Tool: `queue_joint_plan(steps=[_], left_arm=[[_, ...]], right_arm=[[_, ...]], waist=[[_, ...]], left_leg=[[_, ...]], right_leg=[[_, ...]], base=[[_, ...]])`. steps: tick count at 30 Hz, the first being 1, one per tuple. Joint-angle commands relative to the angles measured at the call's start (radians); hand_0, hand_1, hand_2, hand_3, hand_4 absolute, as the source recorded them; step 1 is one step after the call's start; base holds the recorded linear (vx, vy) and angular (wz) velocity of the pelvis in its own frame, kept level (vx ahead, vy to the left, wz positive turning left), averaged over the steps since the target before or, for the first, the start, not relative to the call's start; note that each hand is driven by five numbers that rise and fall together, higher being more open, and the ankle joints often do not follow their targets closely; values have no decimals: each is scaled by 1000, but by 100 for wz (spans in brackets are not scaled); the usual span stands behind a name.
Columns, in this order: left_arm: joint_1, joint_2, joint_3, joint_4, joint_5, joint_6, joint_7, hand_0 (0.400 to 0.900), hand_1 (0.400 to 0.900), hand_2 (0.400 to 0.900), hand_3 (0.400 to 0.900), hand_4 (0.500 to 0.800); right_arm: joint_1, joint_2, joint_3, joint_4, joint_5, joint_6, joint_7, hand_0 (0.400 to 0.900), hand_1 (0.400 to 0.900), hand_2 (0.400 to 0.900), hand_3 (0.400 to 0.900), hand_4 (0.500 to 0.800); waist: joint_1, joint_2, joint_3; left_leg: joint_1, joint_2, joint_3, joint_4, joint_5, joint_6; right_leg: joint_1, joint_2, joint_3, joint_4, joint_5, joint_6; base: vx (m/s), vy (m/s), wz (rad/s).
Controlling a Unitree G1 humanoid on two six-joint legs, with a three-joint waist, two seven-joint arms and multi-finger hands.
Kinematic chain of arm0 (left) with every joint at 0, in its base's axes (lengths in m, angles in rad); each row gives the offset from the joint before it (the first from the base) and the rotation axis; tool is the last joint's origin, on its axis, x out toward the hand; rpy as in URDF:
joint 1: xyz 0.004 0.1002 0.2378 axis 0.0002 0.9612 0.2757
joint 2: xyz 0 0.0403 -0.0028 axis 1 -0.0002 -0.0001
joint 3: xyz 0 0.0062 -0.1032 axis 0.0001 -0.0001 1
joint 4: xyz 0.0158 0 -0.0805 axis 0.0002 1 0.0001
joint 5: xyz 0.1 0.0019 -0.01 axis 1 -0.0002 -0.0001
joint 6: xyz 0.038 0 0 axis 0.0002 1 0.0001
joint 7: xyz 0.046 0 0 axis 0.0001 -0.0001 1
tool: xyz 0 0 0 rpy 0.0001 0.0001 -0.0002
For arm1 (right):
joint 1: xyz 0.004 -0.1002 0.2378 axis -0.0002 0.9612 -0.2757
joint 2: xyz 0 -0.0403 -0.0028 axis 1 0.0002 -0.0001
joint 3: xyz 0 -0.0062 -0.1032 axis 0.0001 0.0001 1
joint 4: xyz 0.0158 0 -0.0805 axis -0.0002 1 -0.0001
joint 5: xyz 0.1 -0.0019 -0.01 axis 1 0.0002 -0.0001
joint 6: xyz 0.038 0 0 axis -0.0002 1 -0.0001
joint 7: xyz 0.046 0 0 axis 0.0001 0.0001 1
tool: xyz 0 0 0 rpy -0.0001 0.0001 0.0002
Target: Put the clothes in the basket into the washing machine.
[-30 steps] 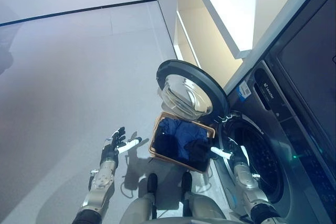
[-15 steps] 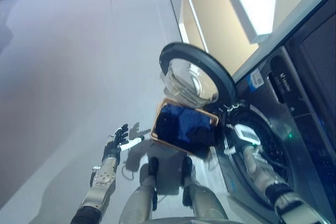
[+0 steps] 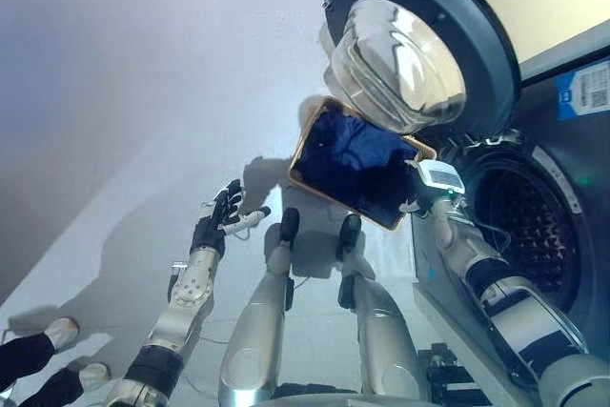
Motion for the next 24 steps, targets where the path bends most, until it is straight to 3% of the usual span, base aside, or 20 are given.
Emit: queue_joint_plan(steps=[1, 11, 18, 24], left_arm=[[49, 47, 26, -134, -20, -81, 28, 900, 900, 900, 900, 800], [55, 75, -28, -207, -30, -96, 32, 900, 900, 900, 900, 800], [40, 89, -34, -251, -27, -104, 38, 900, 900, 900, 900, 800], [43, 112, -55, -304, -13, -117, 45, 900, 900, 900, 900, 800]], right_arm=[[-10, -35, 51, -1, 23, 8, -62, 900, 900, 900, 900, 800], [-107, -57, 79, 155, 36, 27, -87, 900, 900, 900, 900, 800], [-143, -81, 99, 204, 13, 37, -79, 900, 900, 900, 900, 800], [-197, -130, 134, 277, -76, 82, -110, 900, 900, 900, 900, 800]], waist=[[-15, -19, -21], [3, 31, -3], [9, 60, -3], [45, 116, -3]], left_leg=[[-94, -37, 54, 144, -142, 9], [-243, -50, 62, 166, -131, 12], [-359, -71, 68, 239, -151, 13], [-487, -88, 76, 279, -151, 16]], right_leg=[[-64, -78, 36, 18, 33, 95], [-233, -82, 48, 52, 47, 96], [-342, -94, 64, 95, 45, 94], [-478, -107, 80, 132, 55, 95]], base=[[-71, 16, 2], [-29, 7, 0], [-42, 22, 3], [-55, 21, 5]])
